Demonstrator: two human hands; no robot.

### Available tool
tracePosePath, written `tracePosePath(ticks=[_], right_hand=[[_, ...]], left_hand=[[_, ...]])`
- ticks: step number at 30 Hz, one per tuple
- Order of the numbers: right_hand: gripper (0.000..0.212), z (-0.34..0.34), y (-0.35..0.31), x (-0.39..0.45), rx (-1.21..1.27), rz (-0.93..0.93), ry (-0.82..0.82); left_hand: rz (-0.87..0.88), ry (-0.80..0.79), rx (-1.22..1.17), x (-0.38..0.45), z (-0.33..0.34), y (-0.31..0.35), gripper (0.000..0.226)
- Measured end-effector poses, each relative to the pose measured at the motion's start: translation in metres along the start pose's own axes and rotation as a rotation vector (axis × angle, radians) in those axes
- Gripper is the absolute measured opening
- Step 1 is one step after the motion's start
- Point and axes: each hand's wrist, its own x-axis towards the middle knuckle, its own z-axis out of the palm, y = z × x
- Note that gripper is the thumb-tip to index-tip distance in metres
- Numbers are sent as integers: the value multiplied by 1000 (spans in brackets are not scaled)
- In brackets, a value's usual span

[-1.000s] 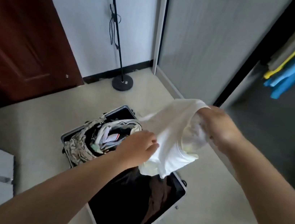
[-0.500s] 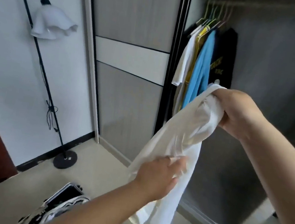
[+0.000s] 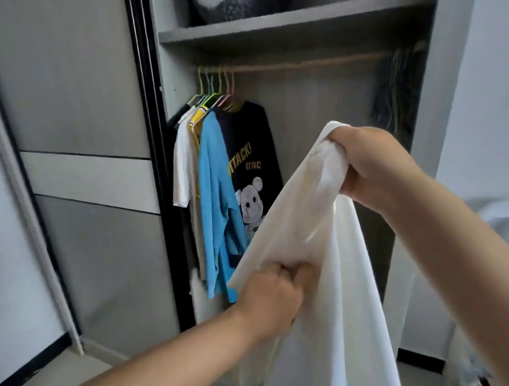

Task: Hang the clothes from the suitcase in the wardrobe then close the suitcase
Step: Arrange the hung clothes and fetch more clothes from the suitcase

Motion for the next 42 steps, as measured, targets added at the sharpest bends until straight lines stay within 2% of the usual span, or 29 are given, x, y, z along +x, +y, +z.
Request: tracePosePath(ticks=[4, 5, 9, 11, 12, 13, 15, 17, 19, 23, 26, 29, 31, 34, 36, 39, 41, 42], right_hand=[[23, -59, 2, 31, -71, -3, 75], [23, -71, 4, 39, -96, 3, 109], [21, -119, 11, 77, -298, 46, 211], [23, -132, 16, 89, -538, 35, 217], [25, -138, 20, 95, -701, 16, 212], [27, -143, 23, 103, -853, -1, 197], [27, -148, 29, 116, -1064, -13, 148], [21, -148, 37, 131, -1167, 19, 119], [25, -145, 46, 147, -1256, 69, 106], [26, -137, 66, 184, -1389, 166, 83], [20, -124, 67, 213, -1361, 217, 101], [24, -108, 62, 241, -1343, 207, 125], [24, -98, 65, 260, -1342, 210, 138], [23, -92, 71, 279, -1385, 196, 142], [23, -88, 75, 289, -1472, 222, 116], [27, -84, 84, 300, -1813, 166, 41], [36, -79, 97, 307, -1676, 13, -64], [51, -68, 105, 302, -1476, -69, -208]], left_hand=[[6, 122, -205, 39, 32, 5, 42], [33, 131, -183, 42, 39, -2, 41], [34, -32, -72, 64, 60, -44, 36], [-117, -144, -142, 76, 57, -64, 20], [-228, -200, -220, 82, 58, -73, 23], [-334, -223, -393, 87, 58, -82, 31], [-526, -171, -716, 97, 57, -97, 38], [-636, -63, -899, 111, 58, -108, 36], [-691, 1, -1030, 126, 58, -116, 35], [-645, 27, -1246, 148, 65, -142, 48], [-681, -80, -1380, 165, 77, -175, 30], [-555, -265, -1179, 181, 92, -212, 21], [-420, -404, -937, 188, 110, -239, 33], [-272, -456, -740, 192, 128, -269, 21], [-316, -429, -892, 194, 136, -280, 13], [-418, -364, -1312, 201, 142, -281, 2], [-400, -283, -1460, 212, 144, -273, 6], [-371, -246, -1471, 218, 145, -266, 10]])
